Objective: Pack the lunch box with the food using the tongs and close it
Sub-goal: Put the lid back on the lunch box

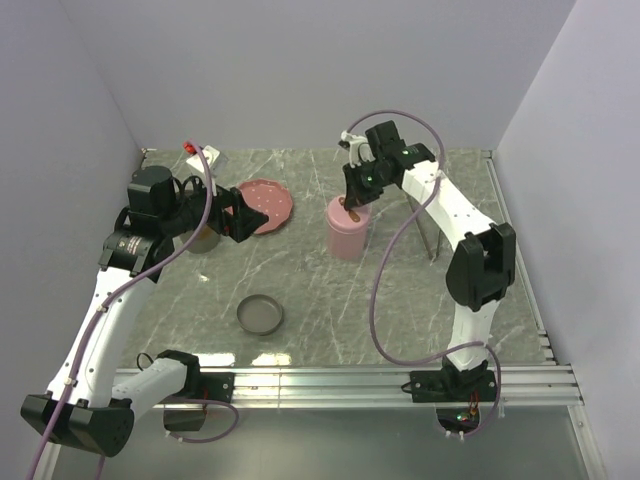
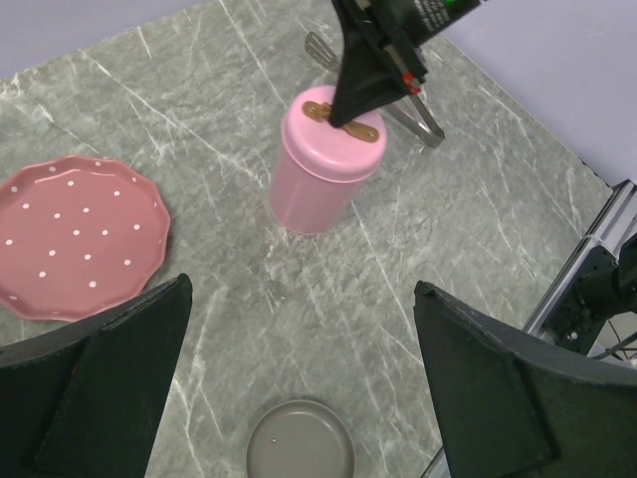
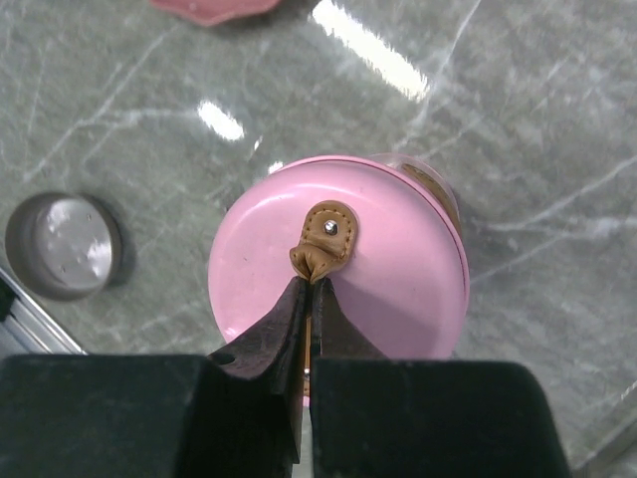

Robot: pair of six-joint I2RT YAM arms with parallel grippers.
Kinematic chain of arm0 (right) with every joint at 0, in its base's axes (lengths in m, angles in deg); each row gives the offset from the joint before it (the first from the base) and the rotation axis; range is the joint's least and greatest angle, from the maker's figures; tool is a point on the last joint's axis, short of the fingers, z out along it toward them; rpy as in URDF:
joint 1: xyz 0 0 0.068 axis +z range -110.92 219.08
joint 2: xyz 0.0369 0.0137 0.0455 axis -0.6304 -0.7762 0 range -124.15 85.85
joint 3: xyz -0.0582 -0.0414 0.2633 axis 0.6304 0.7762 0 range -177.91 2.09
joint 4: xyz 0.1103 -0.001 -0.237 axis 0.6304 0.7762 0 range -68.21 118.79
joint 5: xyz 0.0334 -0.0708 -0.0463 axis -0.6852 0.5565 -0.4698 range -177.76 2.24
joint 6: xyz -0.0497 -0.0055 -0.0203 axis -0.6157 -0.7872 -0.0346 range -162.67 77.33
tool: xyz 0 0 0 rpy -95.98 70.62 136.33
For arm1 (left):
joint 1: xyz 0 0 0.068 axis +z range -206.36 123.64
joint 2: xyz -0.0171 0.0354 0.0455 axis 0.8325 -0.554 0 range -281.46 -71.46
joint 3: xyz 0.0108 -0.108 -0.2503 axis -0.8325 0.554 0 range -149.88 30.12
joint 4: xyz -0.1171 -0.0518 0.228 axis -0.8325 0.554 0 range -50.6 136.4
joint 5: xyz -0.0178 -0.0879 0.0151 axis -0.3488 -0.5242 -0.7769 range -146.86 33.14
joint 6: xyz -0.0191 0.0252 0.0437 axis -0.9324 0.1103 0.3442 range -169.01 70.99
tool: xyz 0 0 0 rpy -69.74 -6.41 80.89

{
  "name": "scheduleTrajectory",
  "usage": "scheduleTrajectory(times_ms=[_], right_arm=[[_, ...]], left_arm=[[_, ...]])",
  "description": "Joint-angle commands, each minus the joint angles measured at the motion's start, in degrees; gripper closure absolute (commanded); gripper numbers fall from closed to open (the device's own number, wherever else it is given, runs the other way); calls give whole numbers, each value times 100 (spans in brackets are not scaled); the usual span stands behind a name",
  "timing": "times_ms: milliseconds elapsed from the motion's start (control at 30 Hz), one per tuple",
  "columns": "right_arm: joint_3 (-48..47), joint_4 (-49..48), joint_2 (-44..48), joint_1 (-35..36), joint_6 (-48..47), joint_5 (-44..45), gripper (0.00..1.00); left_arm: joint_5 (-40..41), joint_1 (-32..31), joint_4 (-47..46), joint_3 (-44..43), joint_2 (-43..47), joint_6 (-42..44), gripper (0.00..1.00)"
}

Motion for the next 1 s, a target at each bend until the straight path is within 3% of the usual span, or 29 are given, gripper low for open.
scheduleTrajectory(times_ms=[0, 200, 300, 433, 467, 600, 800, 967], right_arm=[[661, 1280, 120, -180, -423, 358, 100], [1311, 1333, 673, -277, -634, 375, 100], [1601, 1175, 937, -312, -643, 445, 95], [1567, 1165, 1034, -312, -634, 332, 74], [1515, 1139, 1095, -321, -608, 314, 65], [1383, 1069, 1315, -312, -573, 358, 48], [1005, 1051, 1701, -312, -651, 577, 31], [864, 832, 2202, -198, -871, 490, 20]], left_arm=[[-179, 25, -50, -22, 76, 71, 1], [-206, 25, -58, 31, 181, 159, 1], [-171, 25, -225, 101, 330, 132, 1], [-215, 25, -129, 57, 322, 124, 1], [-232, 17, 10, -12, 305, 132, 1], [-302, 25, -67, 48, 436, 10, 1], [-251, 34, -269, 180, 656, -385, 1], [-416, 359, -655, 303, 805, -1325, 1]])
